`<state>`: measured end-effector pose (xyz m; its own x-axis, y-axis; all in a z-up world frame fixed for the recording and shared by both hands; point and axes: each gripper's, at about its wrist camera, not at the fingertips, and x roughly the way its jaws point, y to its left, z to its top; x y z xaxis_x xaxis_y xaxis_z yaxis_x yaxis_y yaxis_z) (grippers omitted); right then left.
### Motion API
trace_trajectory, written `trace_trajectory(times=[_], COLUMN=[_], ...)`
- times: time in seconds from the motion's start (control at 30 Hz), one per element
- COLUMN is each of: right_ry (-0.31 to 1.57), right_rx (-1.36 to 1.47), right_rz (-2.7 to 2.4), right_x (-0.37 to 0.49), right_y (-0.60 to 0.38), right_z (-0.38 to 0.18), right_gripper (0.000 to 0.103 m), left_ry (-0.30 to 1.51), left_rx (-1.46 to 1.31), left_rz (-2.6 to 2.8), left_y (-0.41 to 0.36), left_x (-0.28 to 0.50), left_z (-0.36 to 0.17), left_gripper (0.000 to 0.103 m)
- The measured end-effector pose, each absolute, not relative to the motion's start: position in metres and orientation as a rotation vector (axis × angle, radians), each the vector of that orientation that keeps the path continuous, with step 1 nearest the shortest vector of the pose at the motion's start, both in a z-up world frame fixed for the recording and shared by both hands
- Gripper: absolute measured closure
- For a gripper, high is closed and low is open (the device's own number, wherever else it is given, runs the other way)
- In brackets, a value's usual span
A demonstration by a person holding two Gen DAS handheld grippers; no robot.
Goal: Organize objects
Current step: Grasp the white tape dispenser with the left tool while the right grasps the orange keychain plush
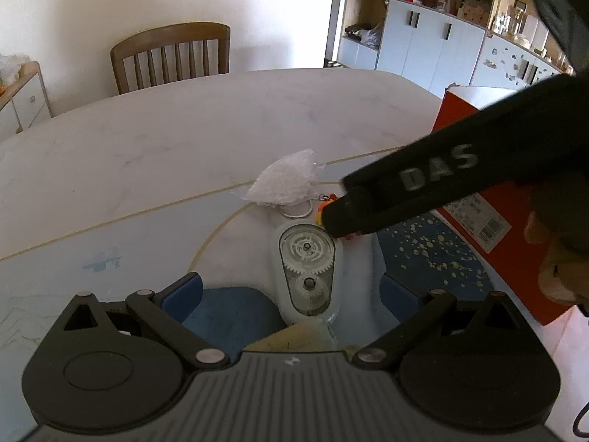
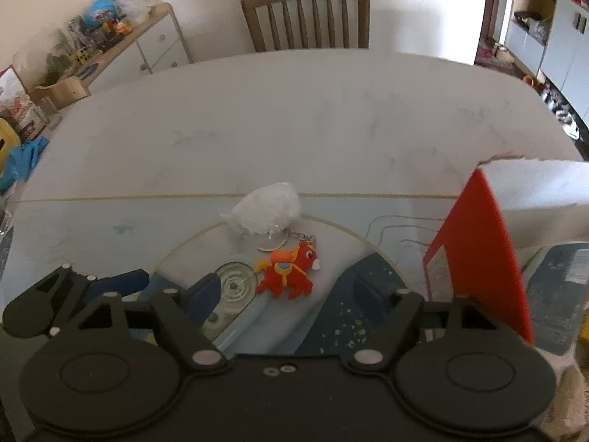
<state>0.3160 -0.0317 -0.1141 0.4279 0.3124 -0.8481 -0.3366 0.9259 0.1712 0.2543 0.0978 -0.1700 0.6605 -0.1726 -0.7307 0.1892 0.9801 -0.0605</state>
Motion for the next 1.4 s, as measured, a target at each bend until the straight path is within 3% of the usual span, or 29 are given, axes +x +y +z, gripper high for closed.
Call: trace_trajectory(times=[0.2, 0.27, 0.37, 0.57, 0.8, 1.4], right_ry=[1.081, 1.094, 1.095, 1.102, 1.113, 1.116], right_rx=[-0.019, -0.004, 0.024, 0.044, 0.084, 0.043], right_rz=[0.387, 0.379, 0.373, 0.381, 0.373, 0.378], right_x=[0.325, 0.327, 0.328, 0.327, 0.331, 0.334], right_y=[-0.027, -0.029, -0.03, -0.027, -0.029, -0.025], right_z=[-0.126, -0.13, -0.132, -0.129, -0.131, -0.137], right_gripper=[0.035, 0.045, 0.047, 0.058, 0.06, 0.067], left_ry=[0.802, 0.802, 0.795, 0.797, 0.784, 0.795], left_rx=[0.057, 0.054, 0.054, 0.051, 0.072, -0.06], left_rz=[-0.188, -0.192, -0.188, -0.192, -0.208, -0.067], left_y=[0.09, 0.087, 0.085, 0.082, 0.081, 0.15], left_x=[0.254, 0.254, 0.253, 0.252, 0.251, 0.225], left_z=[-0.179, -0.181, -0.183, -0.185, -0.182, -0.153], left_gripper=[0.001, 0.001, 0.005, 0.022, 0.056, 0.056])
